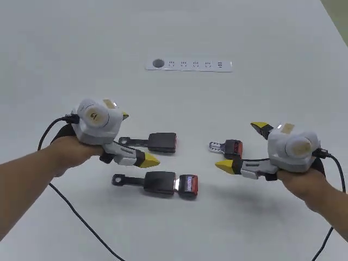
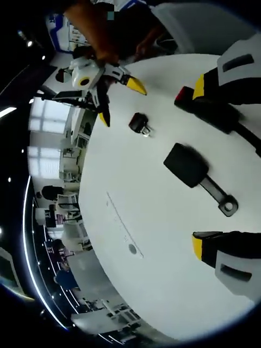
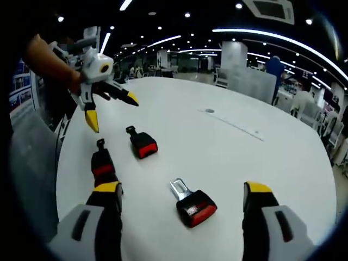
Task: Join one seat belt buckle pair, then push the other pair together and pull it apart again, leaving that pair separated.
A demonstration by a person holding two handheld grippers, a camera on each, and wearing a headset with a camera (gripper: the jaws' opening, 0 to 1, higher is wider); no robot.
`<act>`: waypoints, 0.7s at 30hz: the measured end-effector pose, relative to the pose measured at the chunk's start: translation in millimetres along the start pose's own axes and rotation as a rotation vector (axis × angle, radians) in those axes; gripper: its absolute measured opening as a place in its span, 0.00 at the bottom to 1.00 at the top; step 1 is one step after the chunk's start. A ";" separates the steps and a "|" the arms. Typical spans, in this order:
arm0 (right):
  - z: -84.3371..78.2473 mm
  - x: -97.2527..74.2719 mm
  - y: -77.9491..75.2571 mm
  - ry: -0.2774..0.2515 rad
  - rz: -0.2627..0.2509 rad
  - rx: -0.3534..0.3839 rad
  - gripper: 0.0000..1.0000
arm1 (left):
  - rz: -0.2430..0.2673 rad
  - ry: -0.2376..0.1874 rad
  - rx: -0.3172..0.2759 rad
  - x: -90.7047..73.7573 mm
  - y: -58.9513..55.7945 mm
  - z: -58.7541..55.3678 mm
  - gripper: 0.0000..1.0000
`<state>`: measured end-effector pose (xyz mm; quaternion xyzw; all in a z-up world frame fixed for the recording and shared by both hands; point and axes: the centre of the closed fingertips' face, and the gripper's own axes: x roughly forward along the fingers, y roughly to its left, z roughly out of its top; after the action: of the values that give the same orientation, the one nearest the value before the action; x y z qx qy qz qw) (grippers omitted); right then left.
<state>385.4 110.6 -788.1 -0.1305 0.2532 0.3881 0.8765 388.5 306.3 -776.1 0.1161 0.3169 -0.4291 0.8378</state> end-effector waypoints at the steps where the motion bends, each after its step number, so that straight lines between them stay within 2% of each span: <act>1: -0.2 0.2 -0.2 -0.007 -0.015 0.008 0.94 | 0.011 -0.018 -0.020 -6.3 -1.8 -0.7 1.00; 4: -0.2 0.6 19.0 -0.023 -0.009 0.011 0.95 | 0.039 -0.065 -0.070 -20.5 -5.6 -1.6 1.00; 6: -1.1 -1.0 25.3 -0.026 -0.008 0.012 0.96 | 0.052 -0.073 -0.092 -30.5 -9.5 -6.9 1.00; 8: 1.5 -5.7 29.3 -0.045 -0.023 0.019 0.96 | 0.052 -0.098 -0.127 -38.9 -15.8 -9.5 1.00; 11: 2.0 -12.9 33.3 -0.056 -0.046 0.026 0.97 | 0.088 -0.105 -0.120 -50.2 -18.6 -16.7 1.00; 14: 0.5 -19.0 36.3 -0.064 -0.059 0.039 0.98 | 0.115 -0.143 -0.164 -61.5 -22.3 -19.0 1.00; 16: 0.8 -24.3 38.4 -0.066 -0.073 0.038 0.98 | 0.126 -0.173 -0.170 -68.4 -26.2 -18.7 1.00; 20: 1.0 -36.6 43.1 -0.078 -0.090 0.040 0.99 | 0.146 -0.185 -0.163 -78.0 -32.2 -22.2 1.00; 21: 0.1 -40.4 44.2 -0.078 -0.096 0.038 0.99 | 0.138 -0.195 -0.180 -81.6 -35.7 -23.0 1.00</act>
<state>329.4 115.2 -767.5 -0.1104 0.2199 0.3457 0.9055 315.1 348.1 -739.6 0.0199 0.2624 -0.3498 0.8991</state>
